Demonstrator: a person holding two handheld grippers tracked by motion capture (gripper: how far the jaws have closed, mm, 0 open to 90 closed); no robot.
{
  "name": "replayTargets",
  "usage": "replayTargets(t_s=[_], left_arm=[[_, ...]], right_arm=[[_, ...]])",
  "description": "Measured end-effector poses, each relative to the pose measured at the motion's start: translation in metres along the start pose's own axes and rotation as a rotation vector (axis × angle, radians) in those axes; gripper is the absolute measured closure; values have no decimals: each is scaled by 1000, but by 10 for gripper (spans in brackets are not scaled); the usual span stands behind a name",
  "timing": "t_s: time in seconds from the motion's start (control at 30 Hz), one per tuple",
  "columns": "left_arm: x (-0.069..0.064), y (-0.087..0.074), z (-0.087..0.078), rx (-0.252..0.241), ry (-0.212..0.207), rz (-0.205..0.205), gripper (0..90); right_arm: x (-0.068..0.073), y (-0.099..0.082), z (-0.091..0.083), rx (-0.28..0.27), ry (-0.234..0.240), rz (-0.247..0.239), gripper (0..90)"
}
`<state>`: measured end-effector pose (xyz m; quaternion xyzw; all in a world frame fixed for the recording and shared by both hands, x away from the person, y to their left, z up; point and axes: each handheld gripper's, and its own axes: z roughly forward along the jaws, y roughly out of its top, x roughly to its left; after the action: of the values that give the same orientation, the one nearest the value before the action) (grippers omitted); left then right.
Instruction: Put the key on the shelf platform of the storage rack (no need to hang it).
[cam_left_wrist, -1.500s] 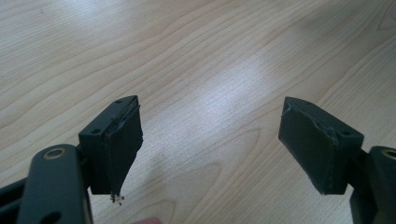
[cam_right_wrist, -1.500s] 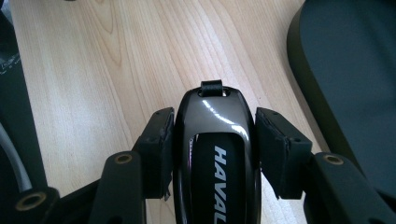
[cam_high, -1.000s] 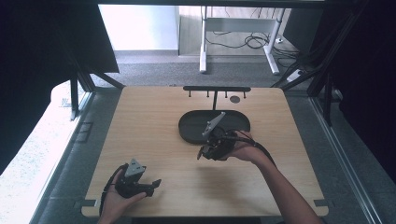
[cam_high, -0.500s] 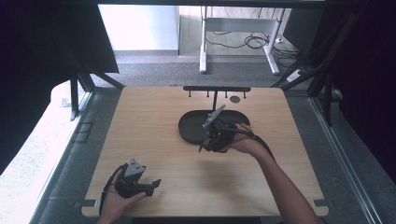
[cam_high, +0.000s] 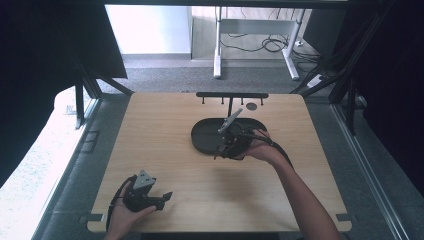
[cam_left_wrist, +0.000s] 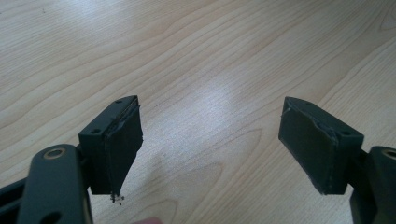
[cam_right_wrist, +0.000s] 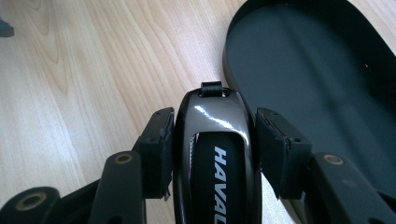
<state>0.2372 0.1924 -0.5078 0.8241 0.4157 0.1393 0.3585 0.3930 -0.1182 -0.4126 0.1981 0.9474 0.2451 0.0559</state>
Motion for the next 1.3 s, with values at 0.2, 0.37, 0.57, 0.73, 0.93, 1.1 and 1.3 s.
replayTargets(t_s=[0.2, 0.37, 0.57, 0.73, 0.93, 1.1, 1.3], left_arm=[[1, 0, 0, -3, 3, -5, 218], [0, 0, 0, 0, -1, -2, 217], [0, 0, 0, -2, -4, -2, 218], [1, 0, 0, -2, -3, -3, 217], [2, 0, -1, -3, -2, -5, 218], [3, -1, -2, -7, 1, -9, 218], [3, -1, -2, -9, 4, -11, 218]], right_arm=[[-7, -1, 1, -3, -12, 17, 497], [-14, 2, 3, -2, -20, 26, 497], [-19, 11, 6, -10, -22, 24, 497], [-22, 14, 12, 1, -27, 24, 497], [-30, 20, 17, 1, -26, 33, 497], [-33, 23, 20, 3, -27, 40, 497], [-40, 23, 29, 9, -28, 57, 497]])
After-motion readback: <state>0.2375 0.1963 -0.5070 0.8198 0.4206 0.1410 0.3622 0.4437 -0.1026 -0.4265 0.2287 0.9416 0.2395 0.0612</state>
